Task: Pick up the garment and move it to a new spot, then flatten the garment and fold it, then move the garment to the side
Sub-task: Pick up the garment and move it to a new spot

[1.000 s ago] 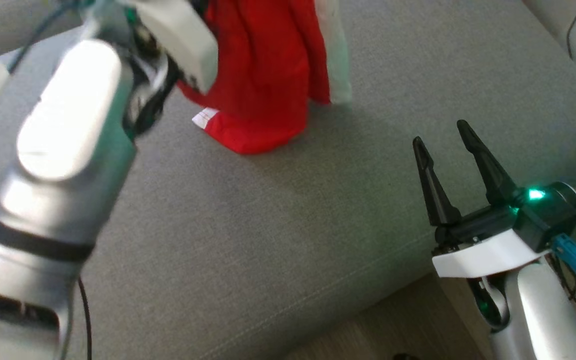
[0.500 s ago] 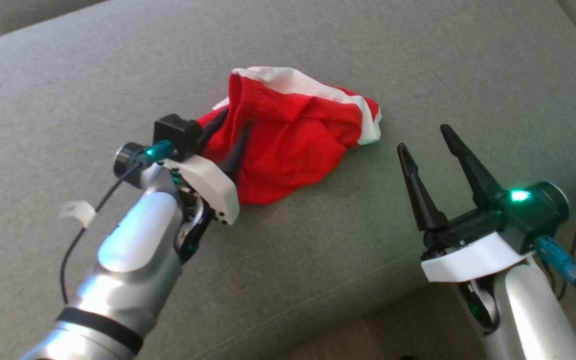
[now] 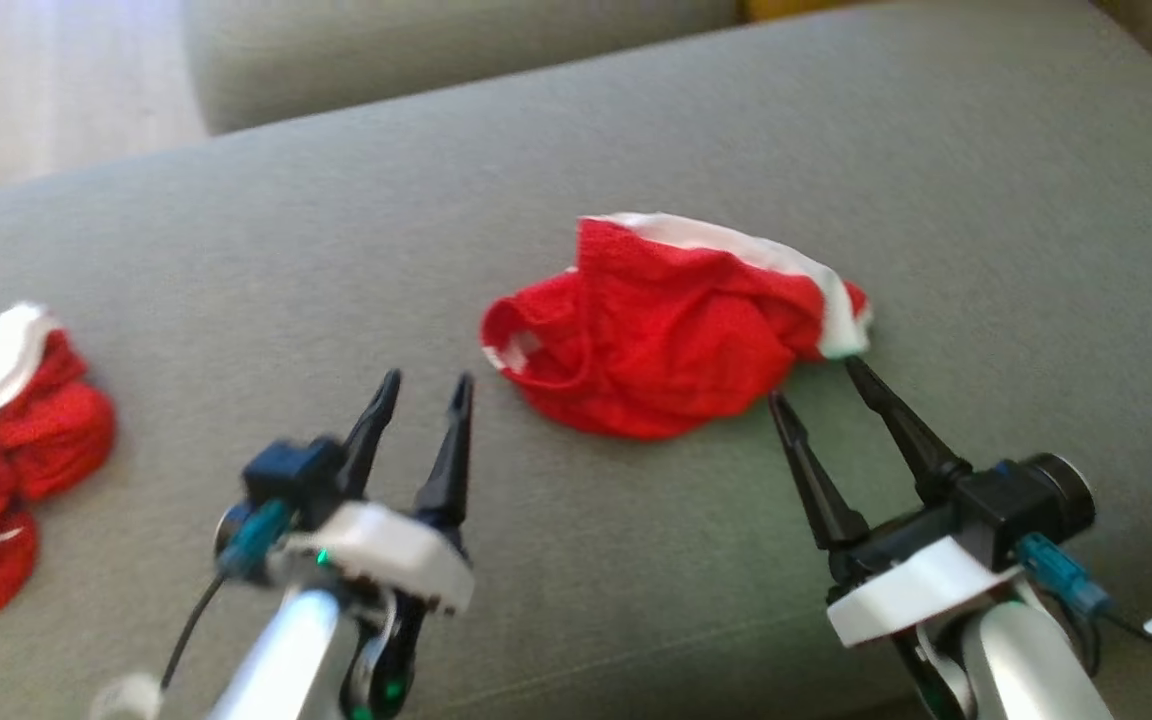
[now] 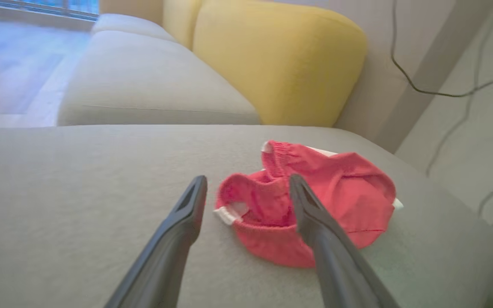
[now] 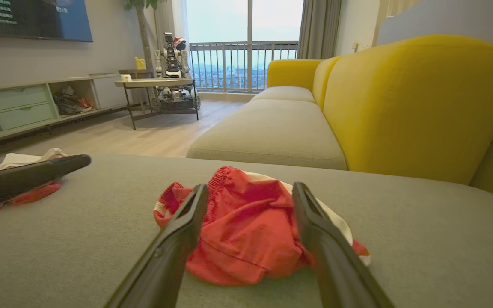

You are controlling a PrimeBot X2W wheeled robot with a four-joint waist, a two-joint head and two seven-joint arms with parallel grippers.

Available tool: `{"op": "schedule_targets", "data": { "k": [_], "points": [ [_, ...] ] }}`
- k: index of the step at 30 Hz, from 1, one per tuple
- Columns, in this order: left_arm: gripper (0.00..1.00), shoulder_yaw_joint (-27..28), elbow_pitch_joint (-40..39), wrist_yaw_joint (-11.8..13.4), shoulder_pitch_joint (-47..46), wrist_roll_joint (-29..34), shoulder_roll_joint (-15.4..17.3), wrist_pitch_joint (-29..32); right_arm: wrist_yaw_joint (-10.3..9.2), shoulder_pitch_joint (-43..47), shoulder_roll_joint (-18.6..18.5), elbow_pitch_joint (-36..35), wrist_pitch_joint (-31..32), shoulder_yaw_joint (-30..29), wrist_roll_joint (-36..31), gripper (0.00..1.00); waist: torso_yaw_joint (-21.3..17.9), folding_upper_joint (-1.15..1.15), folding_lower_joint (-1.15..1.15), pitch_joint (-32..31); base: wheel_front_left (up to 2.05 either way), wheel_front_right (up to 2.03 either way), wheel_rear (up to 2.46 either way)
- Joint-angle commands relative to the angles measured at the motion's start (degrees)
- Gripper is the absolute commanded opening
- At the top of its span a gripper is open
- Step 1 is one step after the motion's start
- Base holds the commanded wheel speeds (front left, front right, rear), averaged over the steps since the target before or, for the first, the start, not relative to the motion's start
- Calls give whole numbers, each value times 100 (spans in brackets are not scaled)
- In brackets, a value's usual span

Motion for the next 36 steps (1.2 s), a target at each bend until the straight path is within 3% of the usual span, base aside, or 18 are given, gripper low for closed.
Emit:
{"op": "schedule_targets", "data": {
  "k": [1,7,17,24,36],
  "points": [
    [100,341,-420,90,7,78,82,-69,-1,-74,-1,-145,-52,50,-41,100,420,0,1,-290,0,0,0],
    [100,857,-1300,208,886,351,59,-69,-1,117,-1,-62,-52,-110,-26,100,819,0,1,-455,0,0,0],
    [100,1582,-2166,222,1890,984,-125,-69,-1,668,-1,-142,-52,-483,-10,100,1091,0,1,-739,0,0,0],
    [100,1785,-2348,225,2335,1986,-68,-70,-1,1160,0,-272,-52,-616,54,100,1117,0,1,-890,0,0,0],
    [100,1853,-2124,156,2482,2191,-193,-70,-1,1095,0,-339,-52,-624,68,100,1086,0,1,-865,0,0,0]
  ]
}}
